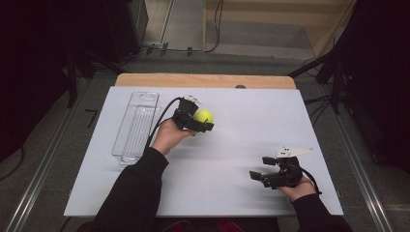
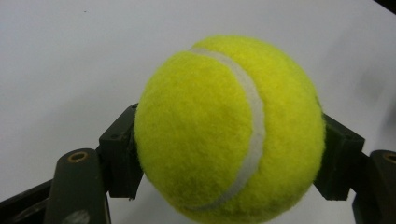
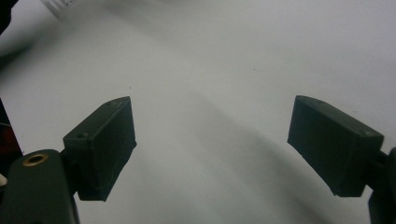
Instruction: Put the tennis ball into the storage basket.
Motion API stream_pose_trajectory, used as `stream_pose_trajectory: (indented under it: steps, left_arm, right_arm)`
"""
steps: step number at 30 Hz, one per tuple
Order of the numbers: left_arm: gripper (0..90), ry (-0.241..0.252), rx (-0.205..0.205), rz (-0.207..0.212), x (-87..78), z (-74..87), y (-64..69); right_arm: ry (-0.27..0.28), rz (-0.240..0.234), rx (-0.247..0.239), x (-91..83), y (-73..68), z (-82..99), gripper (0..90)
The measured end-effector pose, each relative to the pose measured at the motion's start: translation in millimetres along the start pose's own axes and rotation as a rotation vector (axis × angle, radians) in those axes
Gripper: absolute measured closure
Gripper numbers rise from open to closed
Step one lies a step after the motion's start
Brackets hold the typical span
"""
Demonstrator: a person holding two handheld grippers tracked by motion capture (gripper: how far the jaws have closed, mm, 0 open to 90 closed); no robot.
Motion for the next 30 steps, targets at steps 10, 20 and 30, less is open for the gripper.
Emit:
stream_pose_trajectory:
  steps: [10,20,30]
  left_arm:
    - [26.5,0.007,0.002,0.038,-10.1,-1.1,12.2]
    - [26.5,-0.001,0.003,0.04,-19.7,0.7,12.6]
    - [26.5,0.002,0.005,0.037,-40.4,-4.2,10.8]
  right_arm:
    - [0.0,0.001,-0.001,0.1,0.2,-0.2,13.3]
    - [0.0,0.001,0.003,-0.2,0.5,-0.2,13.3]
    - [0.0,0.002,0.004,0.1,0.3,-0.4,13.3]
Point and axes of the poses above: each handheld gripper's, and its own axes: x roughly forward along the jaws, z roughly out of its underside, y roughly to its right, the point moved 8 cm from there along x, roughly forward along the jaws, and after that the axes turned 15 degrees about x, right-handed, at the moved point
